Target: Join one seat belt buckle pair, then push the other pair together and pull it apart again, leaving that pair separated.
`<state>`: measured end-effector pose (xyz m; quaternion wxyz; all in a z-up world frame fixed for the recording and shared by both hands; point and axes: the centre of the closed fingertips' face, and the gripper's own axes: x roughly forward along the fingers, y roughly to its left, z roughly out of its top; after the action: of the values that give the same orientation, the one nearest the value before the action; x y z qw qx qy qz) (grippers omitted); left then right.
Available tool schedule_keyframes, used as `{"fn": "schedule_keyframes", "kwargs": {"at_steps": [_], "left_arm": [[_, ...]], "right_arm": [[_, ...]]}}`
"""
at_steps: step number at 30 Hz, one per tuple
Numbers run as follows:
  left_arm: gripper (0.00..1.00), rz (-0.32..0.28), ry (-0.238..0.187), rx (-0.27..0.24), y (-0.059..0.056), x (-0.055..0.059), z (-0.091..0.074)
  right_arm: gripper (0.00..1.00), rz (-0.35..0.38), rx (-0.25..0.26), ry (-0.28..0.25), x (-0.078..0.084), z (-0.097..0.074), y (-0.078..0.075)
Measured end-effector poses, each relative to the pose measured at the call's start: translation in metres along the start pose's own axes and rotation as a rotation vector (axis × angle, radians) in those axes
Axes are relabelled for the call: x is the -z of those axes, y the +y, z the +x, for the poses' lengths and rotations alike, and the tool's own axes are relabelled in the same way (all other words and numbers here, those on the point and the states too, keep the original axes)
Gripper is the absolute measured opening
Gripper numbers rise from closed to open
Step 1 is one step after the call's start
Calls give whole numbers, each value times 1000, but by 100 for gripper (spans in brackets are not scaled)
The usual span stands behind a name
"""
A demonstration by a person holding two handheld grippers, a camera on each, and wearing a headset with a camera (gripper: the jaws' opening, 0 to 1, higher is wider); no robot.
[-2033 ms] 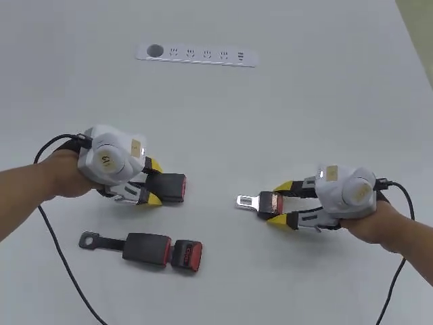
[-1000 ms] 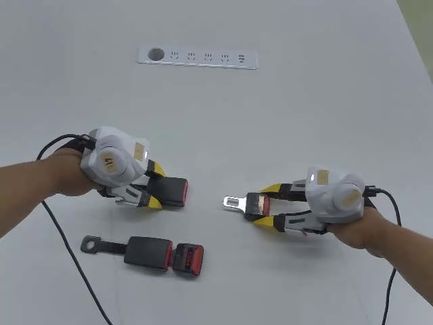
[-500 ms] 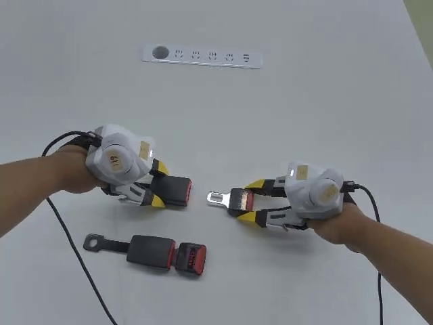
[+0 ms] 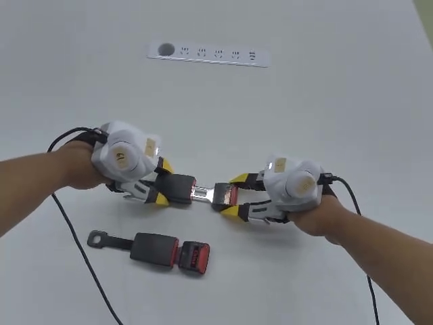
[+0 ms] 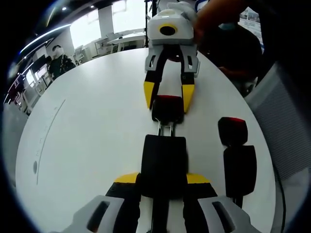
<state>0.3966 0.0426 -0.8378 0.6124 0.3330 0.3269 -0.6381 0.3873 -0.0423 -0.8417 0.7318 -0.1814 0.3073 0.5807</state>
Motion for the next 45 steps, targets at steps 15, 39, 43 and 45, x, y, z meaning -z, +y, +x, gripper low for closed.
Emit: {"fn": "schedule_keyframes", "kwargs": {"at_steps": [15,39,43,45], "left_arm": [[35,17,22,3,0,1,1],[34,59,44,25,2,4,4],[34,62,46,26,2,4,3],[34,65,48,27,2,5,4]], "right_arm": [[34,2,-7,22,-9,10,3],[34,18,-21,76,-19,22,2],[34,29,-7,92,-19,24,2],[34,30,-3,100,-20,24,2]]}}
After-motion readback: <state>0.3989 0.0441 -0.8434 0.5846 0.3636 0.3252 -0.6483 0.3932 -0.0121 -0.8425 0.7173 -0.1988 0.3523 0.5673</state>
